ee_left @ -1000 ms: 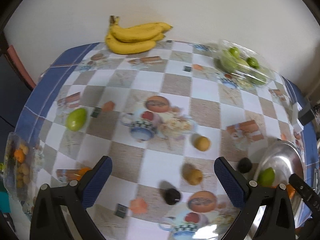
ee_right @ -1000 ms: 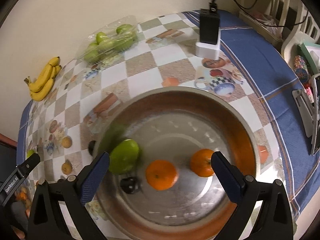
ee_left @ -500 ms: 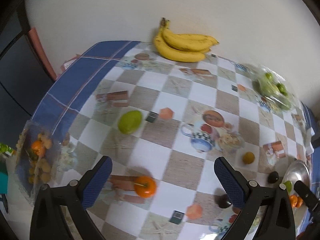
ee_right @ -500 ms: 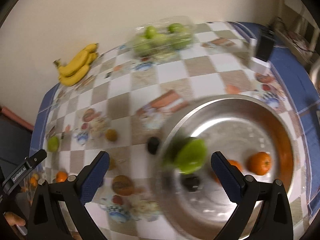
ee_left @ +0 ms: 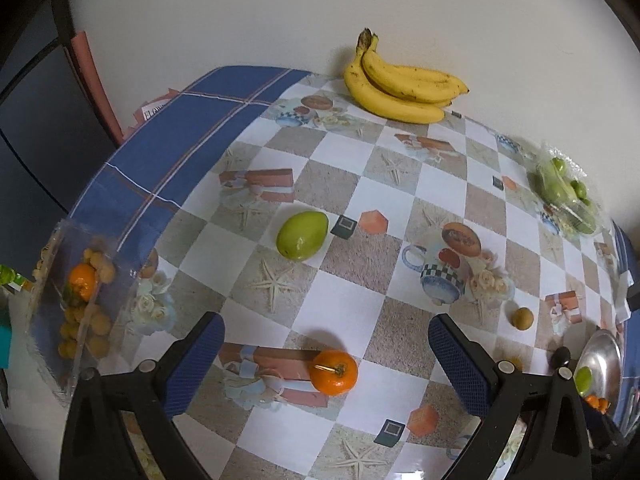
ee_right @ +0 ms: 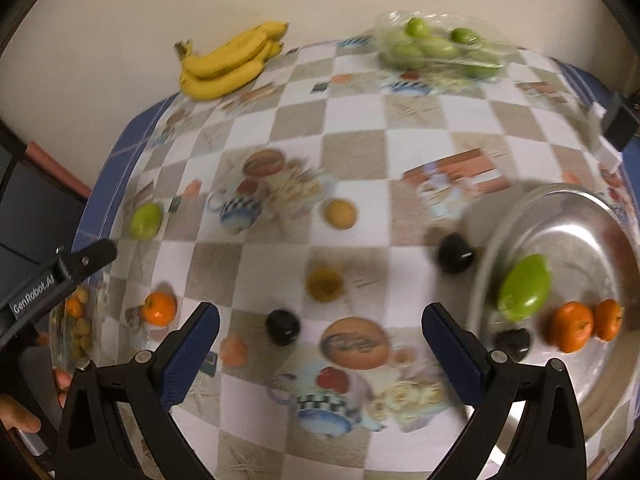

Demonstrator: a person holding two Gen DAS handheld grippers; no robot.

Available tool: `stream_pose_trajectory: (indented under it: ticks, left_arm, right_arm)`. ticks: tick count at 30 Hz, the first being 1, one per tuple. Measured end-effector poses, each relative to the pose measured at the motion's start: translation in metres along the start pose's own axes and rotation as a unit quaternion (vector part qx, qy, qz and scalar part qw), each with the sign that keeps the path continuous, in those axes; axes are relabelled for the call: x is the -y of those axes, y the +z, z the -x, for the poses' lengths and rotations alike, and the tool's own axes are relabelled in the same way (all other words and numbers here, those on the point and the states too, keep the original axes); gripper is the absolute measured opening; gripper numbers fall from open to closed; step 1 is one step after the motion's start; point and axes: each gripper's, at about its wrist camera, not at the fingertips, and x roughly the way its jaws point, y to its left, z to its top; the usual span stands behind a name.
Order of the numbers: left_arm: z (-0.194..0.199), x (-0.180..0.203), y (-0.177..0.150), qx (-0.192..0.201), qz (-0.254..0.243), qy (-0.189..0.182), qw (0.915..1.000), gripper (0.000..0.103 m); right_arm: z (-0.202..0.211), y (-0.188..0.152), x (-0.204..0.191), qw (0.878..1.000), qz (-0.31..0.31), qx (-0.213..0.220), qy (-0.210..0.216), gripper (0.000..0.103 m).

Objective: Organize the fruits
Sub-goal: 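Move the right gripper to a dark plum while the left gripper approaches an orange, then close the right gripper on the dark plum while the left gripper closes on the orange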

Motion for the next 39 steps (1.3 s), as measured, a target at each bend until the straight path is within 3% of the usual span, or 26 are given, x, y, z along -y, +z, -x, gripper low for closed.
stream_pose_trajectory:
  ticks: [10, 14, 17, 27, 32, 34, 37, 39]
  left_arm:
    - [-0.039, 0.004, -0.012, -0.057, -0.006, 0.004, 0.9984, 0.103]
    - [-0.049, 0.000, -0.015, -0.071, 0.012, -0.009, 0.9974, 0.102]
    - [-0.056, -0.001, -0.017, -0.079, 0.012, -0.006, 0.9968, 0.096]
    - [-0.069, -0.003, -0.020, -0.100, 0.025, -0.013, 0.9946, 0.072]
    - [-0.073, -0.005, -0.021, -0.110, 0.033, -0.018, 0.9933, 0.058]
    - [-0.074, -0.004, -0.021, -0.112, 0.035, -0.018, 0.9929, 0.046]
    - [-0.074, -0.005, -0.022, -0.114, 0.037, -0.026, 0.9925, 0.038]
    - [-0.072, -0.006, -0.023, -0.112, 0.033, -0.024, 0.9928, 0.038]
  right_arm:
    - [-0.042, -0.013, -0.014, 0.999, 0.000, -0.048, -0.005, 0.101]
    - [-0.053, -0.016, -0.018, 0.998, 0.005, -0.056, -0.007, 0.101]
    - [-0.056, -0.018, -0.022, 0.998, 0.012, -0.056, -0.011, 0.099]
    - [-0.060, -0.016, -0.037, 0.998, 0.039, -0.054, -0.011, 0.049]
    - [-0.058, -0.017, -0.036, 0.997, 0.041, -0.057, -0.006, 0.040]
    - [-0.057, -0.017, -0.035, 0.998, 0.041, -0.056, -0.007, 0.035]
    - [-0.056, -0.016, -0.034, 0.998, 0.038, -0.055, -0.006, 0.029]
    - [-0.055, -0.016, -0.032, 0.998, 0.036, -0.055, -0.004, 0.027]
